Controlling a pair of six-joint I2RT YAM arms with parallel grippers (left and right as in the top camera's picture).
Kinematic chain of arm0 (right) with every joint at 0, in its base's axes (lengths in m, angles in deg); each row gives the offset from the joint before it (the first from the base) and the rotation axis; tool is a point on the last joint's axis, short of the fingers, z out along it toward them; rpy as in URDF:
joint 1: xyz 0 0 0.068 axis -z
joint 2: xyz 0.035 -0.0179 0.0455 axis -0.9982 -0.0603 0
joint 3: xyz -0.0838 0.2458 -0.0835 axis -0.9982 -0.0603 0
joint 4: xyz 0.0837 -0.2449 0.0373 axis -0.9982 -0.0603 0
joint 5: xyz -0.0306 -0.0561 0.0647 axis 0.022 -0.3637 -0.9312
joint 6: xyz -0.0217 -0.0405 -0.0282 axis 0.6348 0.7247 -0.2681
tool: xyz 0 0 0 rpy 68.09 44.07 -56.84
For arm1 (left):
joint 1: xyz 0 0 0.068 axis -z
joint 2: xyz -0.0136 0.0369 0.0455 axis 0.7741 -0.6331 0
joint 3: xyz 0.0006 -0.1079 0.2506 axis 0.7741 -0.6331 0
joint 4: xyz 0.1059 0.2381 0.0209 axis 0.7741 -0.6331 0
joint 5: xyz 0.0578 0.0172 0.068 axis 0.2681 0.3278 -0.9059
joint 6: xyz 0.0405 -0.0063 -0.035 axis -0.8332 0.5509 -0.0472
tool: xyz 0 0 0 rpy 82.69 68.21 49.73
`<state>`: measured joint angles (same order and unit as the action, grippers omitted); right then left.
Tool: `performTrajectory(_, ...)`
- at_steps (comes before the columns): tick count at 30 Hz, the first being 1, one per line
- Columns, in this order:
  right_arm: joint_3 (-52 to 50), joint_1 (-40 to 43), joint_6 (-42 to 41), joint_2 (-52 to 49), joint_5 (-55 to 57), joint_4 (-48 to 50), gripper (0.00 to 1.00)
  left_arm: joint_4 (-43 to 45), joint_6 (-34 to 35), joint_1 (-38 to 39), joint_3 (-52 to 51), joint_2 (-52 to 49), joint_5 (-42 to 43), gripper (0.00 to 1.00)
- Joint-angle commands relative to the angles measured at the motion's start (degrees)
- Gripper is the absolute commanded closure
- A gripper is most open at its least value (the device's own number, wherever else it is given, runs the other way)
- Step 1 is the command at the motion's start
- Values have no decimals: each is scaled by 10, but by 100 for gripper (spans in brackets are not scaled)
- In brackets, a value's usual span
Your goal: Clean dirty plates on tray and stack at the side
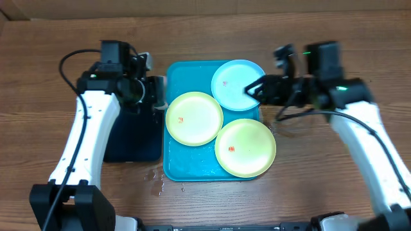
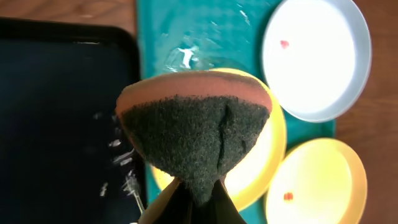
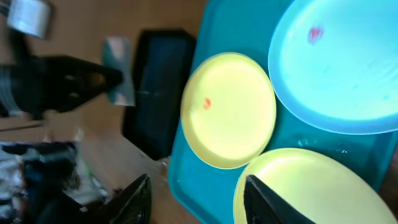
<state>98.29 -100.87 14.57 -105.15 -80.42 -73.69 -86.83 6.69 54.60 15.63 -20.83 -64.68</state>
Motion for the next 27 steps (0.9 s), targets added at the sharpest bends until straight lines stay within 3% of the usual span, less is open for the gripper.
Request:
performTrajectory(1, 6, -53, -52, -35, 130, 9, 46, 0, 29, 36, -3, 9, -17, 96)
performTrajectory(4, 6, -87, -84, -59, 195, 16, 45, 0, 45, 66, -3, 9, -53, 96)
performTrajectory(10, -14, -114, -85, -76, 217, 50, 43, 0, 58, 98, -3, -5, -60, 96)
performTrajectory(20, -124, -124, -142, -78, 232, 212, 42, 2, 68, 100, -3, -76, -58, 96)
performTrajectory(27, -184, -146, -146, -79, 272, 311, 47, 3, 67, 100, -3, -96, -59, 96)
